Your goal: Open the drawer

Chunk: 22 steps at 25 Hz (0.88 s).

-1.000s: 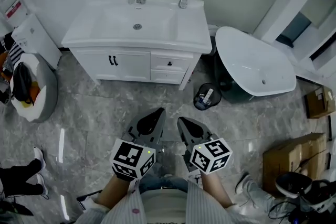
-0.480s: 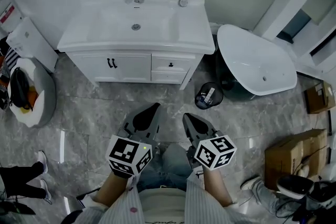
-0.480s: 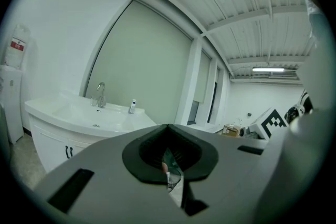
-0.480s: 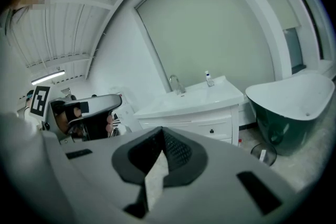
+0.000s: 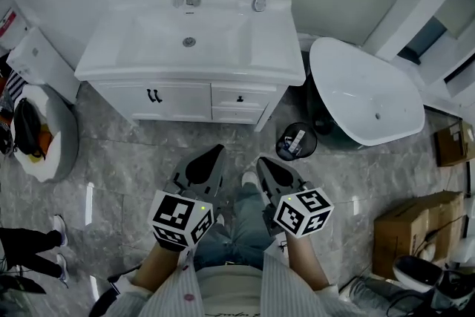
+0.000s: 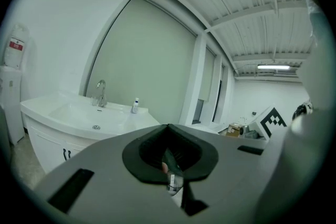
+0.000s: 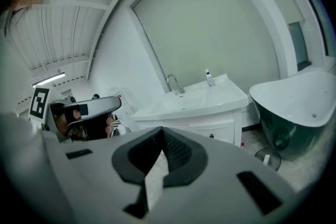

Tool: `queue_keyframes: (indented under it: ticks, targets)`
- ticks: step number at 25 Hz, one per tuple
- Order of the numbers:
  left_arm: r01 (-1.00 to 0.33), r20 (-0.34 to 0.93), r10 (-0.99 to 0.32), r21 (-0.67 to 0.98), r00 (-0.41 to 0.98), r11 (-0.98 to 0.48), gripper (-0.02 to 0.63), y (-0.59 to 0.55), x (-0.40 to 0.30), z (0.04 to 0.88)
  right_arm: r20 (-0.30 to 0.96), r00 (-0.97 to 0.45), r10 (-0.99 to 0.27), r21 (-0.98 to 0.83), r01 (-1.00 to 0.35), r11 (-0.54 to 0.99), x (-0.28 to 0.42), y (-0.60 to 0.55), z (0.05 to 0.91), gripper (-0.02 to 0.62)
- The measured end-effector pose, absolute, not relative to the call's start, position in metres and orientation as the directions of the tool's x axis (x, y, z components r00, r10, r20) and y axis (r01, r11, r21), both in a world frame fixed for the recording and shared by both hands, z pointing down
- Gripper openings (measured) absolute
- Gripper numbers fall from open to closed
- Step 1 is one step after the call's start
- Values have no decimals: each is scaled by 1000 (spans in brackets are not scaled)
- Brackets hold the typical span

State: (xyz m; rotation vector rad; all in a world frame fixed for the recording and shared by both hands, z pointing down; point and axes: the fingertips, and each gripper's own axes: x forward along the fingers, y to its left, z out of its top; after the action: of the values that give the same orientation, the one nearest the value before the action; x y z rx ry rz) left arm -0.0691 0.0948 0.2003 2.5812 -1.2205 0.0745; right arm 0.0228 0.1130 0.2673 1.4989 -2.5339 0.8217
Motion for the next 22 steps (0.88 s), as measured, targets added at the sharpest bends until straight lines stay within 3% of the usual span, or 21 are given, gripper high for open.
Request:
queue_keyframes:
  ticks: [22]
  targets:
    - [-844,205,-828,264,522,-467,17,-67,2,200,395,-642,-658,-456,-758,466,88,-56,273,6]
